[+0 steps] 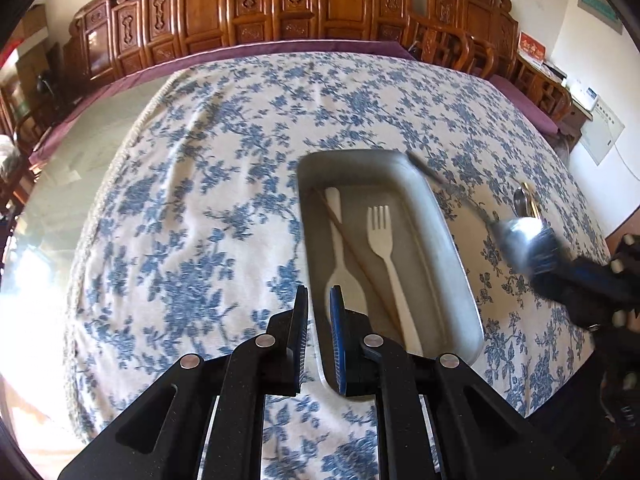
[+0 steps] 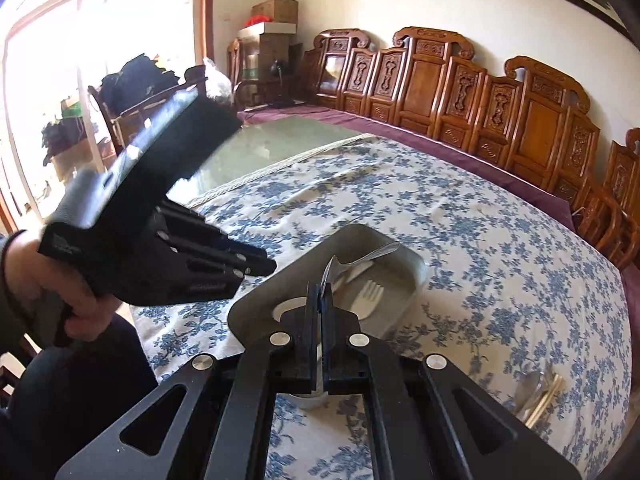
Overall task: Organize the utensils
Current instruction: 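Lower the fork into the tray with the left tool while the right tool drops the steel spoon there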
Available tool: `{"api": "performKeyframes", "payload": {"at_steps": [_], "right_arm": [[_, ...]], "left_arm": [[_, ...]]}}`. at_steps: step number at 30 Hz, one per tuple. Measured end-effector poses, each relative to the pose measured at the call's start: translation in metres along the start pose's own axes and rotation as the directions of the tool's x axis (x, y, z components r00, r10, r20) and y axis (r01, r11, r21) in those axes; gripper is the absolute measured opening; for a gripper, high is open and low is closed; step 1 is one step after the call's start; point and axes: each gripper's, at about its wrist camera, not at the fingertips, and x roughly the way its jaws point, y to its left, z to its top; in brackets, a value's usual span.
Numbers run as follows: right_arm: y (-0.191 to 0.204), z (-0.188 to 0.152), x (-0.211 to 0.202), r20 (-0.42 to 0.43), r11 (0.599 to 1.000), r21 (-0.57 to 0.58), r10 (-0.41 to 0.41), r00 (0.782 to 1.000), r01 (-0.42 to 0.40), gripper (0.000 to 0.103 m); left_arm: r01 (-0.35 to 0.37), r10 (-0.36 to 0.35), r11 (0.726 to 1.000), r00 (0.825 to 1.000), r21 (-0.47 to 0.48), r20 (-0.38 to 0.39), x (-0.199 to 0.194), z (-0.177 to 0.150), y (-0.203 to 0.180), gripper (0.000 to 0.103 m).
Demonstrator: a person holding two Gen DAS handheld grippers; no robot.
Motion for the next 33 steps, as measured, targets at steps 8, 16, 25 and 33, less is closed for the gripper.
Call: {"api": "performKeyframes", "payload": {"at_steps": [8, 16, 25, 33], "right_arm": [[0.013, 0.001, 0.035, -0.053, 1.000, -0.019, 0.009, 0.999, -0.010, 0.002], [0.002, -0.003, 0.061, -0.085, 0.999, 0.032, 0.012, 0.996, -0.009, 0.002], [-0.017, -0.019, 0.076, -0.097, 0.987, 0.160, 0.031, 0.995, -0.015, 0.002], [-0.022, -0.025, 0.078, -0.109, 0.981, 0.194, 0.038, 0.993, -0.016, 0.005]], "left_arm": [[-0.019, 0.020, 1.000, 1.000, -0.012, 0.015, -0.007, -0.003, 0.017, 0.010], [-0.019, 0.020, 0.999, 1.000, -0.032, 0.022, -0.009, -0.002, 0.025, 0.010], [-0.022, 0.022, 1.000, 1.000, -0.019, 0.016, -0.007, -0.003, 0.021, 0.010], [-0.019, 0.019, 1.000, 1.000, -0.007, 0.021, -0.008, -0.003, 0.014, 0.010]]}}
